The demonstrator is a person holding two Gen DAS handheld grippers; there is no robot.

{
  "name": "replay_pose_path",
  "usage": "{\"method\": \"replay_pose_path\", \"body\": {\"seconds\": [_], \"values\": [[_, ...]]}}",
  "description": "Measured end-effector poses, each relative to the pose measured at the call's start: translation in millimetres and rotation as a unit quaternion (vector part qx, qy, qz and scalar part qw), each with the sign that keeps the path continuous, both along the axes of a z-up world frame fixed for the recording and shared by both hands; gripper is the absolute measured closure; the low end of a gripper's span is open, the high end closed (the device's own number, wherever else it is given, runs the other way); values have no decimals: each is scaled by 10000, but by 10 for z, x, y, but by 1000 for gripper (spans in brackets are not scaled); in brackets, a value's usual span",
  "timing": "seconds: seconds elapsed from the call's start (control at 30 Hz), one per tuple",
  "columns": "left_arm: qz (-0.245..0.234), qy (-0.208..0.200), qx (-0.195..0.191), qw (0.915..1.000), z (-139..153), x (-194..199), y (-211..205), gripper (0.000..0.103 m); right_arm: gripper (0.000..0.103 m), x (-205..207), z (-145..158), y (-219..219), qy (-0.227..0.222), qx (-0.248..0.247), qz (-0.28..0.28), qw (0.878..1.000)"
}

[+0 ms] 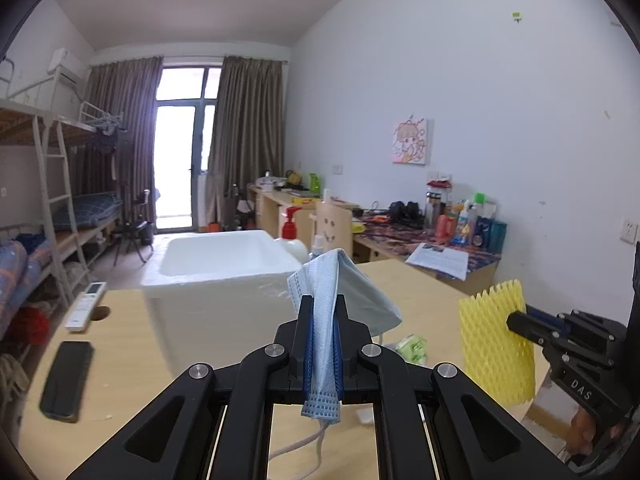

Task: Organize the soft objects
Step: 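Lift the mask and mesh and carry both toward the white foam box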

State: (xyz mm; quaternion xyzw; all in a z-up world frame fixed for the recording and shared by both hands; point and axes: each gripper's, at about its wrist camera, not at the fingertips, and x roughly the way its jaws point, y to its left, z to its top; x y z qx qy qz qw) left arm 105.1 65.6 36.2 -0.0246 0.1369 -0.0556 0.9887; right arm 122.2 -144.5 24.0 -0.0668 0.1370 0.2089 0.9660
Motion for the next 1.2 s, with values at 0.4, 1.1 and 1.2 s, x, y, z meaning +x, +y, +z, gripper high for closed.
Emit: {"method": "replay_pose_path", "body": {"seconds": [0.4, 1.1, 1.2], "values": [[413, -132, 127, 9990, 77, -357, 149, 95, 90, -111, 35, 267, -95, 135, 554, 9983], [1098, -24, 130, 9939, -6, -650, 495, 95, 90, -202, 55, 670, -137, 153, 1360, 9905], [1073, -7, 108, 9942, -12, -650, 482, 95, 90, -217, 59, 673, -141, 145, 1404, 9899]]}}
